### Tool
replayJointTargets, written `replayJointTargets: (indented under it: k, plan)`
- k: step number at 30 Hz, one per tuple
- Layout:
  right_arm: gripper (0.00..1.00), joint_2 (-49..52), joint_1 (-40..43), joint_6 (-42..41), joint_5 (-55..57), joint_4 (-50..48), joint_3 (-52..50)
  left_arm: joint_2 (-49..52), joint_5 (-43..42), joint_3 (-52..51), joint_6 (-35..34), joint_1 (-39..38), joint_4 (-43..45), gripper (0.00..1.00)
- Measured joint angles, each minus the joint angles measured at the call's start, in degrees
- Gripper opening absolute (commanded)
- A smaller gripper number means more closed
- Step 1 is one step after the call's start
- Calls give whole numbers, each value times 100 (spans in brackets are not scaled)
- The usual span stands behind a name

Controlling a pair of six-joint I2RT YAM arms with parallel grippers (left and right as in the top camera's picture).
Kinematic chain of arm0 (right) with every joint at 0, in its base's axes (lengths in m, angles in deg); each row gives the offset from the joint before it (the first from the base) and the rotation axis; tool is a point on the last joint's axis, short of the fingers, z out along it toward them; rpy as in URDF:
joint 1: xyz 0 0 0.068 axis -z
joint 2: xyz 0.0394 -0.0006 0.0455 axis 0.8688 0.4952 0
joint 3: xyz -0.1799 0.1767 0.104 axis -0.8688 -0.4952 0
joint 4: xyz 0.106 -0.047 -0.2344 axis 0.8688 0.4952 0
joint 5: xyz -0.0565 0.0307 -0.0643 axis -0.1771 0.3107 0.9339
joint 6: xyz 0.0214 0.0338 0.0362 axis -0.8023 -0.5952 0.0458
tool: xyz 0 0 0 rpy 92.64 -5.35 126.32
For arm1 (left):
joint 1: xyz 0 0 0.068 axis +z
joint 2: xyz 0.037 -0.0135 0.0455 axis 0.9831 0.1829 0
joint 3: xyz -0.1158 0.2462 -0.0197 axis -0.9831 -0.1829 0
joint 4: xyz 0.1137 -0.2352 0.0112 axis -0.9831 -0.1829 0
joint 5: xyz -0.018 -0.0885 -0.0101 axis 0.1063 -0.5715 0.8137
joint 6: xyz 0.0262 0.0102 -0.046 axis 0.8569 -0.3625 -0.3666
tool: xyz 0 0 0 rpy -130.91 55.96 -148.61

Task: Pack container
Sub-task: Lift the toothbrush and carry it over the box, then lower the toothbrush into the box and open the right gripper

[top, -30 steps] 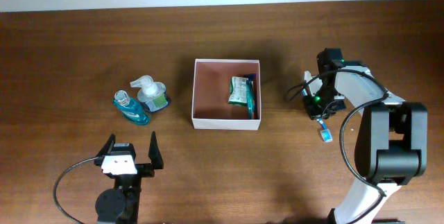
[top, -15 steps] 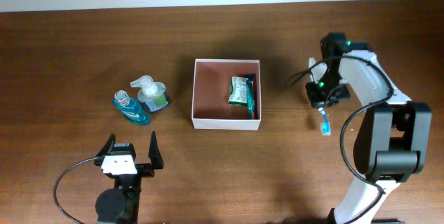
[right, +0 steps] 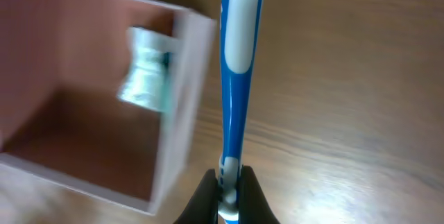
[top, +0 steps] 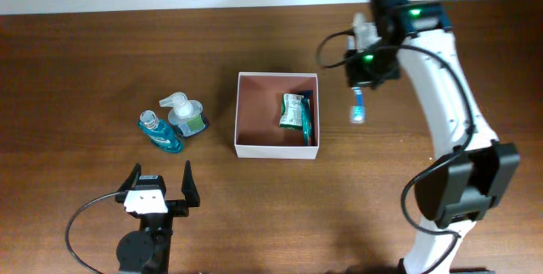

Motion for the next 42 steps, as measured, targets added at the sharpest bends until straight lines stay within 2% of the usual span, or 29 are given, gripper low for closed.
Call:
replayJointTargets:
  k: [12, 21, 34, 42]
  plan:
    - [4, 13, -1298, -205, 466, -791, 0, 0, 0, 0, 0, 0, 0, 99]
    - [4, 341, -1425, -208, 684, -1150, -7, 0, 0, 0, 2, 0, 0, 99]
    - [4, 568, -1438, -319, 699, -750, -59, 0, 0, 0, 2, 0, 0, 99]
    - [4, 568, -1611, -358, 697, -870, -592, 0, 0, 0, 0, 0, 0, 99]
